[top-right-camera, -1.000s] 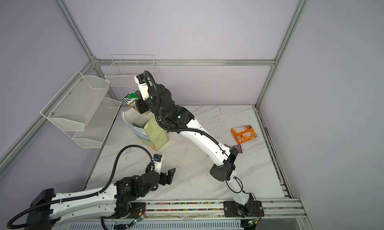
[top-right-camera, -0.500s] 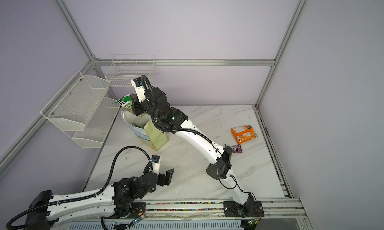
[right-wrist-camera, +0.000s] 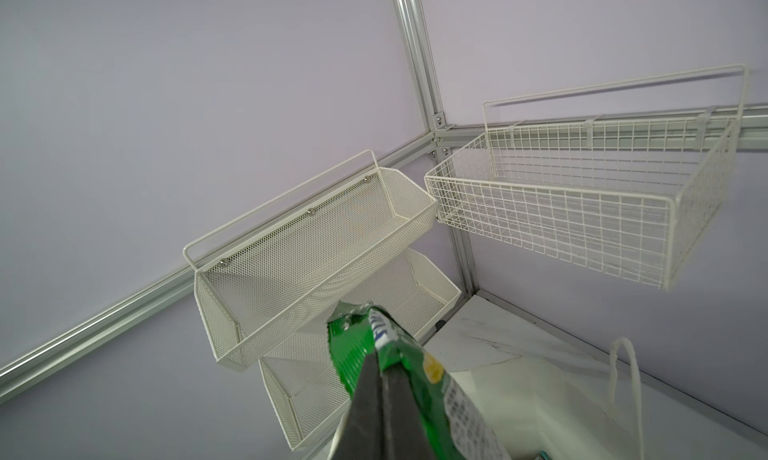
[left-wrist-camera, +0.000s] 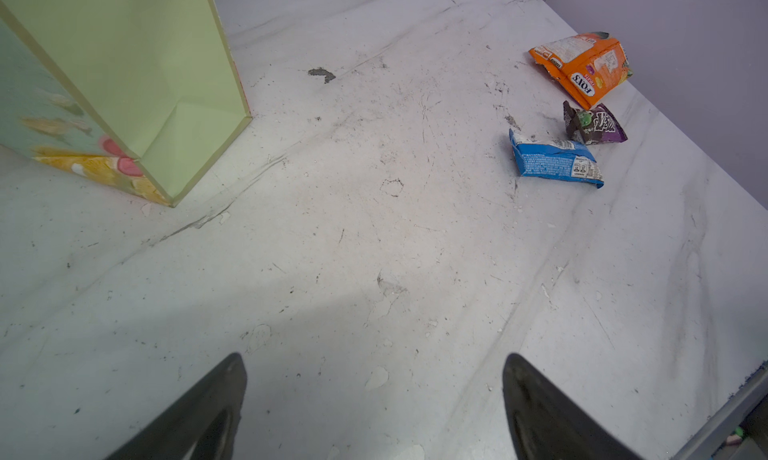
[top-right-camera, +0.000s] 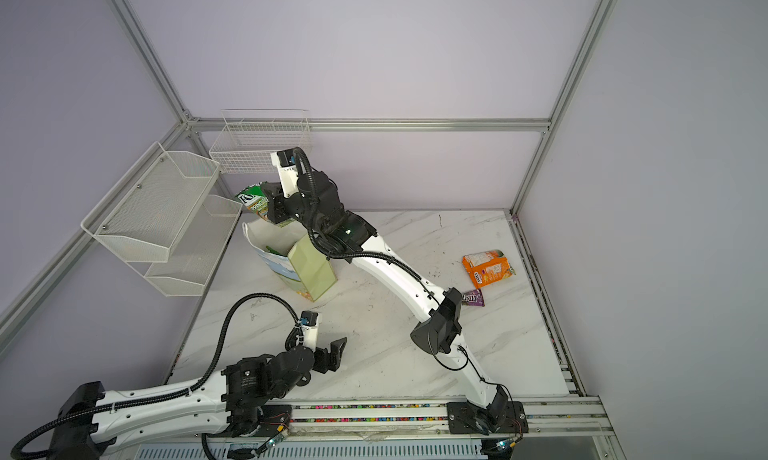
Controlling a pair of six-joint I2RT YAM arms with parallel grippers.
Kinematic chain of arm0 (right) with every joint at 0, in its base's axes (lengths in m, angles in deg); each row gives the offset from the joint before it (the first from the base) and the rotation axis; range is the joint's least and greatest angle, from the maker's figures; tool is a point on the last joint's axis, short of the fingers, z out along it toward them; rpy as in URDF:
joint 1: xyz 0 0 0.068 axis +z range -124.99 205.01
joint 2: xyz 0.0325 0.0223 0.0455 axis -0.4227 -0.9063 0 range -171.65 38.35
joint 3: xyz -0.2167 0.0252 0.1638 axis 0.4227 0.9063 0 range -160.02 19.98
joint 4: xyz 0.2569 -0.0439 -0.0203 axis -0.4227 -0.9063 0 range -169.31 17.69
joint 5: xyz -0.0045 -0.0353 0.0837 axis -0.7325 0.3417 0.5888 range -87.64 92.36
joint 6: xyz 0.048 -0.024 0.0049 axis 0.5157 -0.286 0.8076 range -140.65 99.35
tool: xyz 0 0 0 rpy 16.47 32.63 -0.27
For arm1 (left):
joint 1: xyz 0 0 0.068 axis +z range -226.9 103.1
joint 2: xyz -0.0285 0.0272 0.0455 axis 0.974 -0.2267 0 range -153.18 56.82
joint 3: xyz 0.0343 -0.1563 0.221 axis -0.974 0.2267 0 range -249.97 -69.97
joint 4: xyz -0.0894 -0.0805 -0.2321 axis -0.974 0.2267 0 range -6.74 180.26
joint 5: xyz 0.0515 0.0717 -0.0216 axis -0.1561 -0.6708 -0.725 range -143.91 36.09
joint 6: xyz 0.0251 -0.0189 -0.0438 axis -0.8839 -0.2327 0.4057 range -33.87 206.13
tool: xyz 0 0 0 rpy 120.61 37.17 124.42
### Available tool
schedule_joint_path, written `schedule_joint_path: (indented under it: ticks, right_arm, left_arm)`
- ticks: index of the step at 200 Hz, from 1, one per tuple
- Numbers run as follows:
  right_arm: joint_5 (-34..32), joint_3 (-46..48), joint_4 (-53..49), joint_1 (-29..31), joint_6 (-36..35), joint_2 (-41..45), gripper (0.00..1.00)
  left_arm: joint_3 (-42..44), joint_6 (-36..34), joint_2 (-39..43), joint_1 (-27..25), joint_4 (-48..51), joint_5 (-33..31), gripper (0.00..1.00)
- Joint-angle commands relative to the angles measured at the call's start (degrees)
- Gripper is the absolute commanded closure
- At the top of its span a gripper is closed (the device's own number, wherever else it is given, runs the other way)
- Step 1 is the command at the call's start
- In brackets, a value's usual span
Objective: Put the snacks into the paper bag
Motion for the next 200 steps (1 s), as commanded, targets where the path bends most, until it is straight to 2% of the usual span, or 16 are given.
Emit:
schedule_joint_path:
  ticks: [1,200]
  right_arm:
    - [2.76,-0.58,7.05,-0.59,3.55,-1.06,1.0]
    - [13.78,4.44,23.8,-3.37,23.66,-6.73,1.0]
  left_arm:
    - [1.91,0.82,0.59,-0.4,-0.42,-1.52,0.05]
    - [2.16,1.35,3.68,-0.7,2.41,-2.48,0.06]
